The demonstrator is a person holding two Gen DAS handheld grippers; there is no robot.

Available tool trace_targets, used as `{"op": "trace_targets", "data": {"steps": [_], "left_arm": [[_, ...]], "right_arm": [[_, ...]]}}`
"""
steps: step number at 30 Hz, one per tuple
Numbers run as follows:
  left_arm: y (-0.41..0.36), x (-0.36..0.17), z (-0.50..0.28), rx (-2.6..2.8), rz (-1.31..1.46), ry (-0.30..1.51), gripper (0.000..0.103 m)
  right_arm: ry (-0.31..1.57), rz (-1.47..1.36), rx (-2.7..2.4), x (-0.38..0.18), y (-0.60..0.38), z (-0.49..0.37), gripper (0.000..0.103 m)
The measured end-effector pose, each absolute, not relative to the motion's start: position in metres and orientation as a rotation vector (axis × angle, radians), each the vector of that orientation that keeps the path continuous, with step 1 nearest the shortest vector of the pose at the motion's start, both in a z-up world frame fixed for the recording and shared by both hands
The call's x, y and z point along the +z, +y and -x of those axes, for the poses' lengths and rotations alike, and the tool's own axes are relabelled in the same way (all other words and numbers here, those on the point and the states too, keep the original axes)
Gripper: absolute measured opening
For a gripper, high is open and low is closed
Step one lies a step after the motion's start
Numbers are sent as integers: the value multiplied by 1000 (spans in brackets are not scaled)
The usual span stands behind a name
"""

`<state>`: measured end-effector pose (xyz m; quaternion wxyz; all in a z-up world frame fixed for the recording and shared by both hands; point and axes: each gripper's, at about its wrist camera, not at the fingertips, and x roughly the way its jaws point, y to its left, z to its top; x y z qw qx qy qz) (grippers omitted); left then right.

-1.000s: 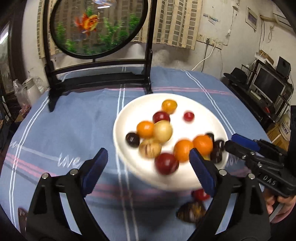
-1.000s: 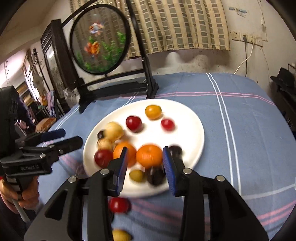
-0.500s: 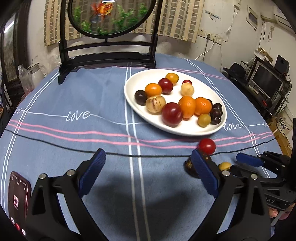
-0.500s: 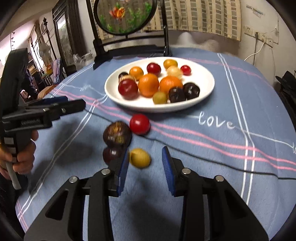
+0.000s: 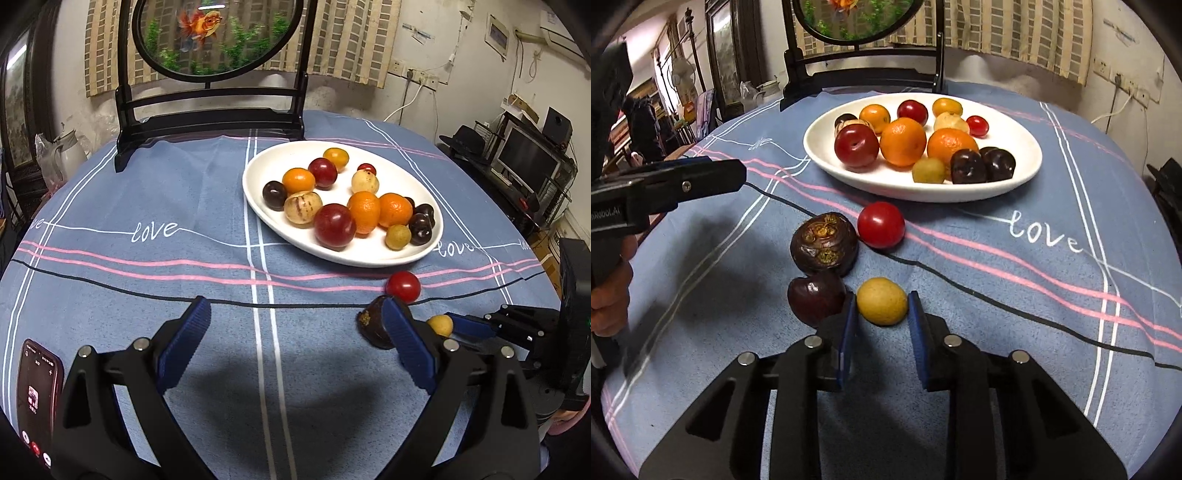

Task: Organize fruits
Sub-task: 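Grasp a dark plum with the left tool while the right tool grasps a yellow round fruit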

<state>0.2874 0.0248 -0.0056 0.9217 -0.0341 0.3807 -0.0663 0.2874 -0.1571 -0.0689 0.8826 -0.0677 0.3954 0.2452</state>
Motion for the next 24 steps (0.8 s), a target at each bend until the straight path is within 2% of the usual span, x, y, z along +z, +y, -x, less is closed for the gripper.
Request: {"op": "trace_targets", "data": {"steps": [4,6,7,11,24], "left_arm": [[12,-5,-283,-214,42,785,94],[-1,-6,-277,-303,4,787,83],[-12,-7,-273,-357,-33,794,70],[-40,-19,-266,-493,-64,867,42],[-65,-40,-278,-473,-82,939,41]], "right_arm": [[779,62,492,-53,-177,-287,27],[769,32,483,-47,-186,-287,27],[768,18,478,-46,-190,-288,27],[776,-6,474,-45,-194,-288,27],[781,-14,480,-45,-194,-284,27]]}}
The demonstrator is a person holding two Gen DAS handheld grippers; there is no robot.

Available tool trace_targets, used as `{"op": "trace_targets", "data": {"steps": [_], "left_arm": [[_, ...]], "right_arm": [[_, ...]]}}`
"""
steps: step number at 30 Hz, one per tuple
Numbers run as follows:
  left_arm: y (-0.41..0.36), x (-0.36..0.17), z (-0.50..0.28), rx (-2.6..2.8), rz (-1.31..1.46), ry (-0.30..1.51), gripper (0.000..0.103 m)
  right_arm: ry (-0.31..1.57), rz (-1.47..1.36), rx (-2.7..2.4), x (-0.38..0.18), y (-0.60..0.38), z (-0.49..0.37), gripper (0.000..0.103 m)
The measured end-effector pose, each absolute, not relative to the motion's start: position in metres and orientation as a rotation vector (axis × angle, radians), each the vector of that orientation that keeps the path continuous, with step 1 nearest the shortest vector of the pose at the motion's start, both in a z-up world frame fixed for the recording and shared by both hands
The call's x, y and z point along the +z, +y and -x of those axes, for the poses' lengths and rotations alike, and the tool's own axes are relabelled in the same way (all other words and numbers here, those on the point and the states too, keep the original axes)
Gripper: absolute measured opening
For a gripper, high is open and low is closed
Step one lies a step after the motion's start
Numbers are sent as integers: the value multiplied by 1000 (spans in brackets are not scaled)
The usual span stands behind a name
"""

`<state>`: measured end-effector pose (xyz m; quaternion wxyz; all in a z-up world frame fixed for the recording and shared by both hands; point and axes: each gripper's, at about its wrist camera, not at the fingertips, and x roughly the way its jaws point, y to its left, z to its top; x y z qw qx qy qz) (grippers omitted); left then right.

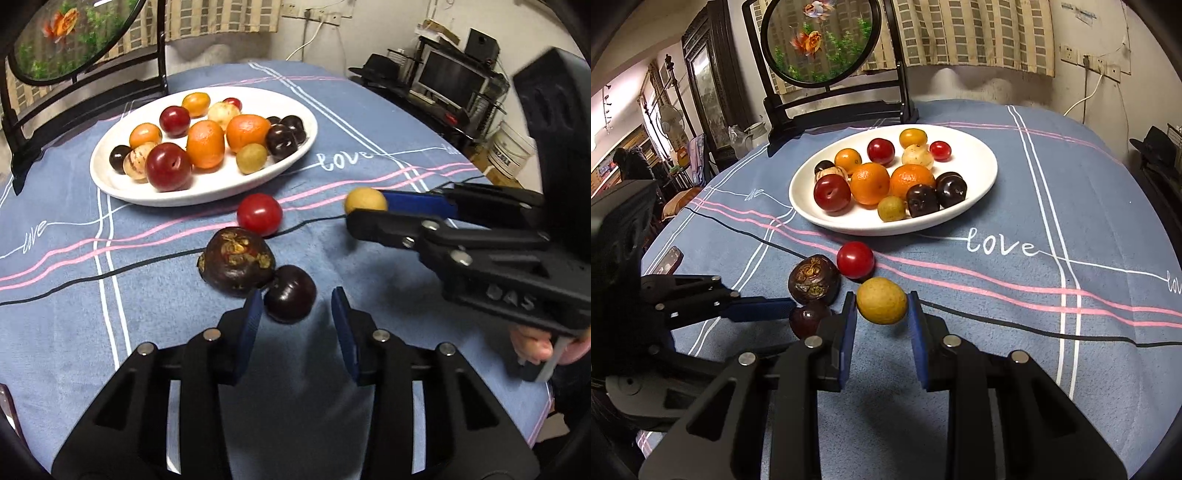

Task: Organize fruits
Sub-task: 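Grasp a dark plum with the left tool while the right tool grasps a yellow round fruit, then carry the dark plum and yellow fruit onto the plate and release both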

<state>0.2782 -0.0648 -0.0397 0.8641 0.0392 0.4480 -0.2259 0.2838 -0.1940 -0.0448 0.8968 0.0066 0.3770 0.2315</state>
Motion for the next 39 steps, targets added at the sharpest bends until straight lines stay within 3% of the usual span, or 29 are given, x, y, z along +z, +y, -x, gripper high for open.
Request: {"op": "trace_targets", "data": {"steps": [8,12,18,27,39], "left_arm": [[-74,-45,-287,-462,-90,950,40],[-73,-49,-288,-455,-90,958,34],[-72,-47,-285,-467,-72,959,32],[-41,-5,-282,-435,13,833,32],[-6,17,-378,-268,101,801,32]], "right_arm": [[784,-28,472,-44,-197,-284,27],[785,-29,468,-44,-197,-284,27],[796,-32,468,-47,-198,-286,27],[731,-97,528,-34,-199,-287,28],[641,-143,492,-17,-181,-352,28]]}}
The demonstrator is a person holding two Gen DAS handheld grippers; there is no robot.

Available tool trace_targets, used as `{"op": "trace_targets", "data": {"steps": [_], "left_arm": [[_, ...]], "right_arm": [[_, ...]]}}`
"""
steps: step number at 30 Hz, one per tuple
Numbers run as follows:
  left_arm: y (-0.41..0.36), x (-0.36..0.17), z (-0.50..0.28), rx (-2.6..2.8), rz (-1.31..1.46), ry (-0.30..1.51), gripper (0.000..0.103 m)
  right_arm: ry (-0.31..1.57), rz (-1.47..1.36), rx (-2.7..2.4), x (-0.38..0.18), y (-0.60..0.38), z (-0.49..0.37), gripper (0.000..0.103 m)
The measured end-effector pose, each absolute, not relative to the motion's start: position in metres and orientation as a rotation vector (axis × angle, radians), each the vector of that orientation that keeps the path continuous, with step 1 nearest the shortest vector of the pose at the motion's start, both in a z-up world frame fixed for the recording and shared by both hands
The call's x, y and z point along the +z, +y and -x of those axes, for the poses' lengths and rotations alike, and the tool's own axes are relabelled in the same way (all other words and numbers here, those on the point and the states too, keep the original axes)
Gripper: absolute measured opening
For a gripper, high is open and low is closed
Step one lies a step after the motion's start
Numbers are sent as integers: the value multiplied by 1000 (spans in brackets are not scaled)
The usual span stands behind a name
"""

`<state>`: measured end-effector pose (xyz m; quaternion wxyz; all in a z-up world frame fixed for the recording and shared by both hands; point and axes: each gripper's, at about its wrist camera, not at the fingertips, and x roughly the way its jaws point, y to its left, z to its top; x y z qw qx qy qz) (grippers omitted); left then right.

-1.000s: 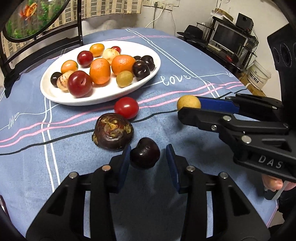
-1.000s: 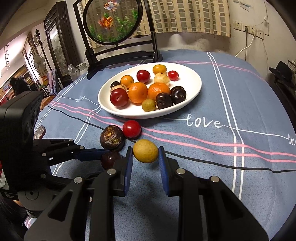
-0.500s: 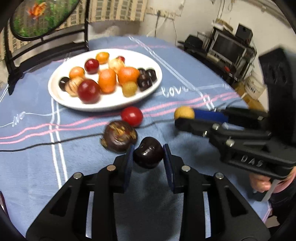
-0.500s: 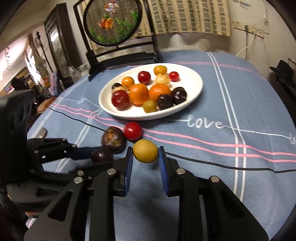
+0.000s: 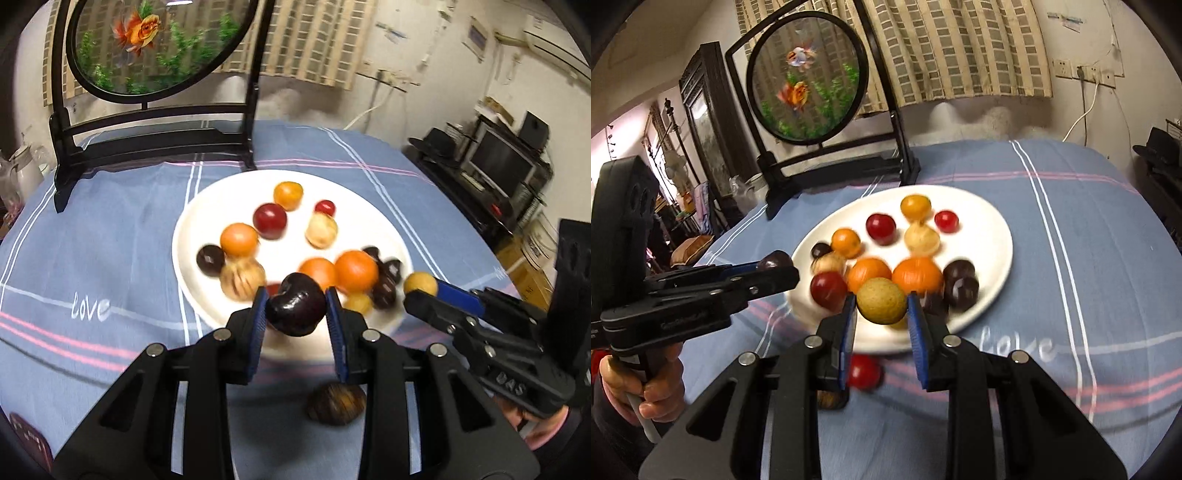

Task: Organize fruits
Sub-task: 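Carry the dark plum and yellow fruit onto the plate and release both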

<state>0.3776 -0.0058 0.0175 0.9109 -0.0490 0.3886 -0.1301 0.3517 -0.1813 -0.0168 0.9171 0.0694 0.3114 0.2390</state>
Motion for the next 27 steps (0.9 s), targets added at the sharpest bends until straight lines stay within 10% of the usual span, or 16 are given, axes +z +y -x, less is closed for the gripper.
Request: {"op": "trace_targets", "data": {"steps": [6,9,27], "left_arm": [[-6,8,-420,-219,86,822,33],[0,11,-423,-155,93,801,69],[42,1,-309,-68,161,755,89]], "right_arm": [[625,-139,484,-19,-177,-389,31],[637,-152,477,-20,-182,-396,36],[778,-137,513,-40,-170,-322,36]]}}
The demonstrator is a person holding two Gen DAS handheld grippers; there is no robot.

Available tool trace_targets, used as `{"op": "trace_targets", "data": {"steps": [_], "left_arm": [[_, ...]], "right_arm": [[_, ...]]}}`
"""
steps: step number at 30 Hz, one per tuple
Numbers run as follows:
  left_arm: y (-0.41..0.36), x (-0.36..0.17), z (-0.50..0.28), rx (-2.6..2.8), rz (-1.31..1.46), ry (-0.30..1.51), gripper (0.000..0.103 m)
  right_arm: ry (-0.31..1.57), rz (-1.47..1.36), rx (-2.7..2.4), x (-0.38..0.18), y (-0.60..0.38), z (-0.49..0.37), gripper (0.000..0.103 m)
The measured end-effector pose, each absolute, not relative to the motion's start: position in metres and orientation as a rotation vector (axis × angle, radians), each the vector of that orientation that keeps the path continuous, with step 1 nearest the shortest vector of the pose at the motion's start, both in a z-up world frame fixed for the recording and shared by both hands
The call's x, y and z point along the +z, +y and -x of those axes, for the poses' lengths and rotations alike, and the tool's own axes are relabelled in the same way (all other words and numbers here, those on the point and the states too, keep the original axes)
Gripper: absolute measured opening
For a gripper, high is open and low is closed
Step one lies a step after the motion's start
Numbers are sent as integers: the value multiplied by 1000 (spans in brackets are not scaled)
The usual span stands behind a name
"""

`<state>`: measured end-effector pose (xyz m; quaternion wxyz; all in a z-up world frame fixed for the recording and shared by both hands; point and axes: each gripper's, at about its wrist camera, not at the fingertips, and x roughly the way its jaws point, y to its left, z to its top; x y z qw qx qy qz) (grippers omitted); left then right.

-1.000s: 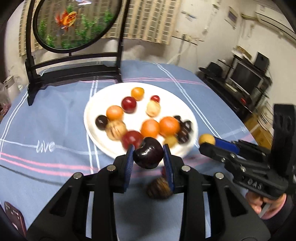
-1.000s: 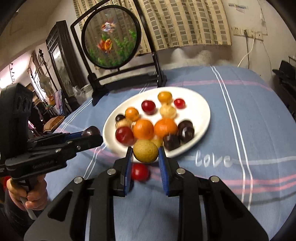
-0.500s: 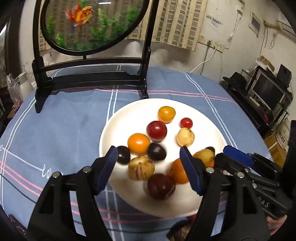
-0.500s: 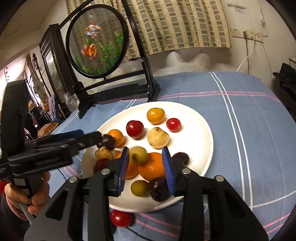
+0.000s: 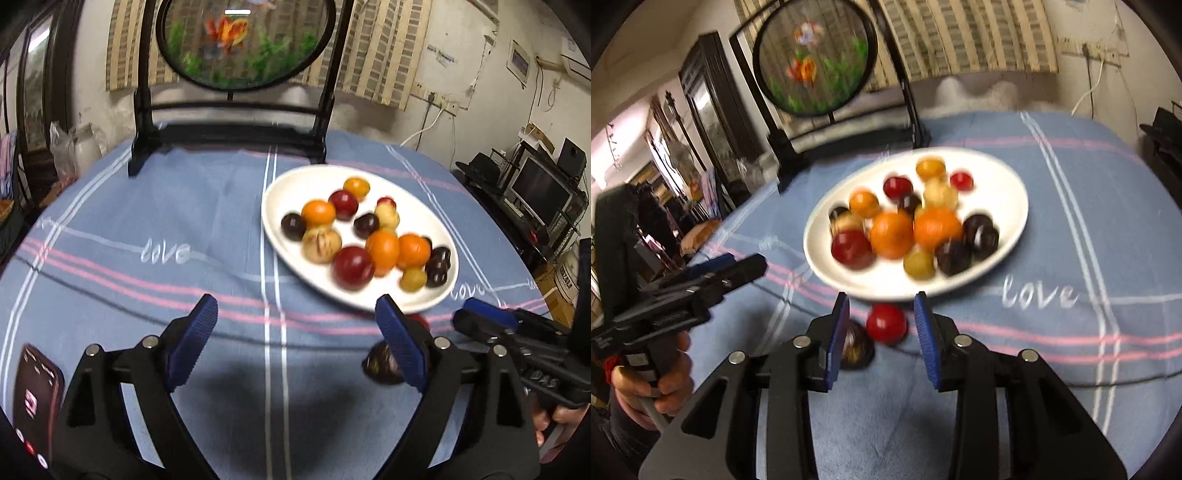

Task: Organize fruits
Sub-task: 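Carry the dark plum and yellow fruit onto the plate and release both, then grasp the brown mottled fruit with the left tool while the right tool grasps a red plum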

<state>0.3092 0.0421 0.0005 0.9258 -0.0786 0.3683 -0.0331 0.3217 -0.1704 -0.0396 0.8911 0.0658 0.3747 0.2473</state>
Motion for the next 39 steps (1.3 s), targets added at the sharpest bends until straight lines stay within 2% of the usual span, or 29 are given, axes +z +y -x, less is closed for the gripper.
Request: {"op": "trace_targets", "data": {"steps": [11,25,30,39], "left_arm": [[49,1,-296,-75,185,741,89],[49,5,-293,-76,187,730,89],[49,5,-293,-71,184,725,89],[50,4,-293,-64,184,731,89]], "right_arm": [[882,-218,501,-66,-162,-345,36],[892,-176,471,-69,-145,-349,36],[870,-125,460,-67,-138,-344,31],[874,-131,453,-66,-140,-343,30]]}}
